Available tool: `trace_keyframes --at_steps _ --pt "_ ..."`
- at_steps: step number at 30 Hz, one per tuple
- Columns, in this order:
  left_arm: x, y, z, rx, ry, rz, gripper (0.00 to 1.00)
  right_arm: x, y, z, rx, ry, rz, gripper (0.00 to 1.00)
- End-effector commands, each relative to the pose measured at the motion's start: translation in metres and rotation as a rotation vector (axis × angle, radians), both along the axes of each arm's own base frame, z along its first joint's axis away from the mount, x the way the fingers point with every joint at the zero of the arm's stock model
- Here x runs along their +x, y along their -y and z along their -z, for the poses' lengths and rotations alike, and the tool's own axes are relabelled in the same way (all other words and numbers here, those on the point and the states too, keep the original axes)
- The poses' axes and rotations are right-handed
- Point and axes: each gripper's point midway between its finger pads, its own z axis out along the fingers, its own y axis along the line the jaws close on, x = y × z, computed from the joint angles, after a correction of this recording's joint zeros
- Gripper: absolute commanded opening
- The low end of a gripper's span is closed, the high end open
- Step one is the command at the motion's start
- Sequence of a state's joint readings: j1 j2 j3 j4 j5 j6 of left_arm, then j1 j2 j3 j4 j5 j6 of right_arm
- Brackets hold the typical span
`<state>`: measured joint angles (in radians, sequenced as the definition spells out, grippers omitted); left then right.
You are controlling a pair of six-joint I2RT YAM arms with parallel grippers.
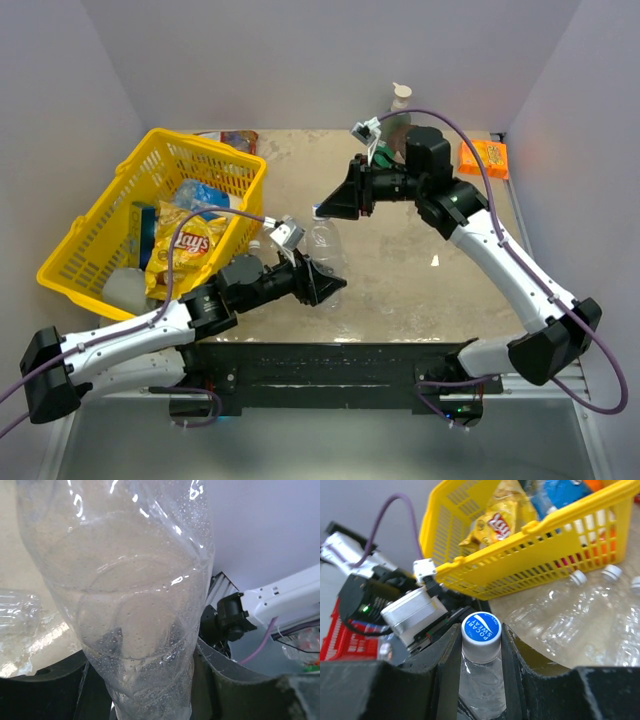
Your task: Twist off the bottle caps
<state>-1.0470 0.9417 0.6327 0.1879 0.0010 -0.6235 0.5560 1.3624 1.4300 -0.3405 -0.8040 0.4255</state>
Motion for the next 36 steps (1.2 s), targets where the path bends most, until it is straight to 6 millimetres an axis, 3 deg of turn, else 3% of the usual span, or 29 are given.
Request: trace_keyframes --at_steps 1,5,12,15,16,19,22,27,29,33,36 --pt "-0.031 0.008 -0.053 -0.162 0.163 0.209 0.39 -0.035 -0.002 -0.009 0.088 0.035 -0.288 0.0" --pt "-0.037 0.007 -0.054 -0.174 0.162 0.245 0.39 -0.051 0.002 -0.009 0.098 0.026 -0.382 0.0" --pt "-0.035 0.007 -0.05 -0.169 0.144 0.237 0.39 -0.05 0.004 -0.007 0.076 0.045 -0.368 0.0" --pt "-0.028 0.008 -0.044 -0.145 0.123 0.205 0.39 -0.044 0.005 -0.006 0.055 0.045 -0.322 0.2" --pt "-0.024 0.007 -0.038 -0.126 0.109 0.183 0.39 -0.039 0.005 -0.006 0.046 0.048 -0.291 0.37" --pt "-0.014 0.004 -0.027 -0.091 0.076 0.12 0.39 -0.027 0.009 -0.014 0.048 0.058 -0.217 0.6" --pt "-0.003 -0.001 -0.015 -0.05 0.043 0.047 0.39 -0.019 0.015 -0.024 0.053 0.074 -0.153 0.67" --pt "0.019 -0.013 0.0 0.013 -0.016 -0.101 0.39 0.003 0.023 -0.039 0.049 0.099 0.052 0.69" --pt "0.023 -0.012 0.002 0.024 -0.038 -0.124 0.39 0.02 0.029 -0.032 0.036 0.067 0.189 0.68" --pt "0.035 -0.01 0.007 0.052 -0.082 -0.19 0.39 0.028 0.029 -0.017 0.03 -0.003 0.302 0.55" --pt "0.039 -0.005 0.013 0.087 -0.117 -0.207 0.39 0.032 0.028 -0.006 -0.054 0.001 0.396 0.51"
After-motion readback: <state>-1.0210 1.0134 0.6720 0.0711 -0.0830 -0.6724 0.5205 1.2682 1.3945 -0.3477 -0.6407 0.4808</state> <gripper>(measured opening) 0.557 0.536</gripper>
